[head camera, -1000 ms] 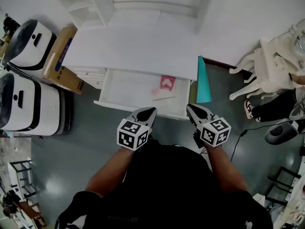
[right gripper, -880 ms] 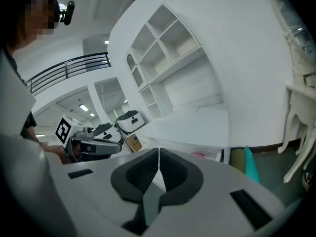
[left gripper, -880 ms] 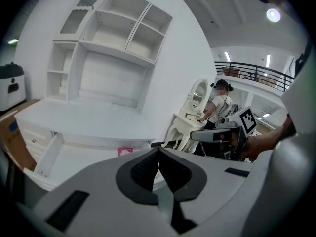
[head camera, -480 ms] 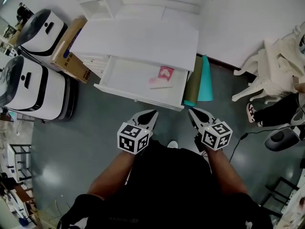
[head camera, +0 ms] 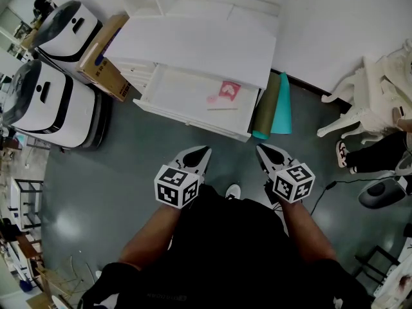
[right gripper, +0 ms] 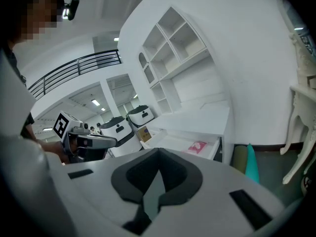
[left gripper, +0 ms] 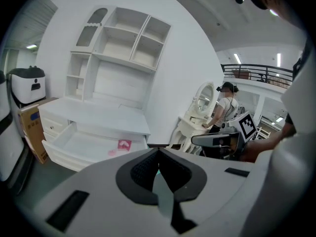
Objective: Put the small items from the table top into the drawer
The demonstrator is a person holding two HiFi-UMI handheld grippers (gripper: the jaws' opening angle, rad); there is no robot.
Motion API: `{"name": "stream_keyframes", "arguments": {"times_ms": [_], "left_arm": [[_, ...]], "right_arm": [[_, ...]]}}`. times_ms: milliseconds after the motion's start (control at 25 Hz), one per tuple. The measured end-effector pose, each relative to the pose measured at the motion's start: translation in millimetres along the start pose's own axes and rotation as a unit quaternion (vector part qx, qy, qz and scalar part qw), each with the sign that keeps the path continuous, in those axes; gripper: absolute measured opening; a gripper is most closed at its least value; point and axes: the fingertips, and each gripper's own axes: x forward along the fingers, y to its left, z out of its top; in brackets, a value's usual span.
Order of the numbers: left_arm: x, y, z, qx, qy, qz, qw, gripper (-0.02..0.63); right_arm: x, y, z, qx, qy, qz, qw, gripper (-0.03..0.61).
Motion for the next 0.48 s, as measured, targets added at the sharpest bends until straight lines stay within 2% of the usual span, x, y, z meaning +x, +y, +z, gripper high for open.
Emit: {"name": "stream_keyframes", "arguments": {"times_ms": [480], "left_arm": [[-8,13,24,0.032,0.007,-0.029,0.9991,0.009]], "right_arm": [[12,14,6,0.013,-0.006,-0.041,0.999,0.027]]}}
